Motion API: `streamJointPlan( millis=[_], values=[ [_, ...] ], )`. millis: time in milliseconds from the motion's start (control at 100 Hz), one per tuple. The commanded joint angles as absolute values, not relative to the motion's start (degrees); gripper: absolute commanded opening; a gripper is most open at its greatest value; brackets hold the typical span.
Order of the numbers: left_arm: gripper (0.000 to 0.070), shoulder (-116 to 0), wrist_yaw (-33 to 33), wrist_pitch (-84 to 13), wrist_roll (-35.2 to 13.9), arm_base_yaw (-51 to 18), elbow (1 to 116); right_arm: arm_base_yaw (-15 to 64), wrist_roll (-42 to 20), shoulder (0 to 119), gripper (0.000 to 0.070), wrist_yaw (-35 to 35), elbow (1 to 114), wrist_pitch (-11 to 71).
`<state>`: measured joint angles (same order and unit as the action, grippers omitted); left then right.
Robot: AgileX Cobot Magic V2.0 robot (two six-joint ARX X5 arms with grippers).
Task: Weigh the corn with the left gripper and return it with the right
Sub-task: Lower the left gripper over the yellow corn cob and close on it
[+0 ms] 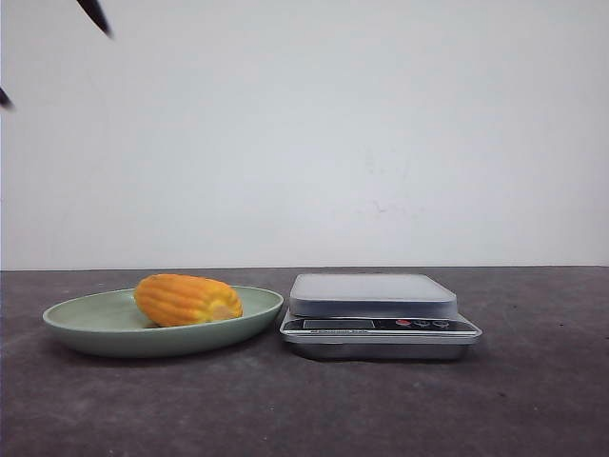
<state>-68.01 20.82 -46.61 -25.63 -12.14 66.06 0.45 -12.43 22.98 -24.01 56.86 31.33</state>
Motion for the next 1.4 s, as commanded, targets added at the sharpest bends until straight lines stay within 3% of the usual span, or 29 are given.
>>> streamJointPlan(
  millis=[0, 120, 230, 420, 590, 1060, 1110, 1150, 1290, 1390],
  values=[
    [0.07, -72.3, 20.3, -44.9, -26.9, -14.0, 67.1, 0.7, -13.4, 23.1, 0.0664, -23.9, 57.8, 31.6],
    [0.0697, -79.0, 19.2, -41.5, -29.3, -17.6, 67.1, 0.7, -13.5, 23.1, 0.0655, -23.7, 57.8, 32.6],
    [0.0628, -84.7, 18.9, -37.5, -31.1, -20.1, 67.1, 0.7, -13.5, 23.1, 0.0655, -23.5, 57.8, 33.1],
    [0.0632, -92.9, 18.3, -31.6, -34.4, -22.6, 67.1, 0.7, -13.5, 23.1, 0.0655, -23.5, 57.8, 33.5],
    [0.0632, -98.4, 14.1, -32.1, -35.4, -23.3, 67.1, 0.8, -13.5, 23.1, 0.0655, -23.5, 57.8, 35.5],
    [0.0619, -106.2, 13.8, -30.6, -36.9, -23.3, 67.1, 0.8, -11.6, 23.1, 0.0655, -20.5, 57.8, 38.2],
    [0.056, -106.8, 14.2, -30.9, -36.8, -23.3, 67.1, 0.8, -11.2, 23.1, 0.0655, -20.5, 57.7, 38.2],
    [0.0473, -107.1, 14.6, -31.4, -36.5, -23.3, 67.1, 0.8, -11.1, 23.1, 0.0654, -20.5, 57.7, 38.2],
    [0.0016, -107.2, 15.2, -31.7, -34.0, -23.3, 67.1, 0.8, -11.1, 23.1, 0.0654, -20.5, 57.7, 38.2],
    [0.0004, -107.2, 17.3, -31.9, -33.4, -23.3, 67.7, 0.8, -11.1, 23.1, 0.0654, -20.3, 57.7, 38.2]
  ],
)
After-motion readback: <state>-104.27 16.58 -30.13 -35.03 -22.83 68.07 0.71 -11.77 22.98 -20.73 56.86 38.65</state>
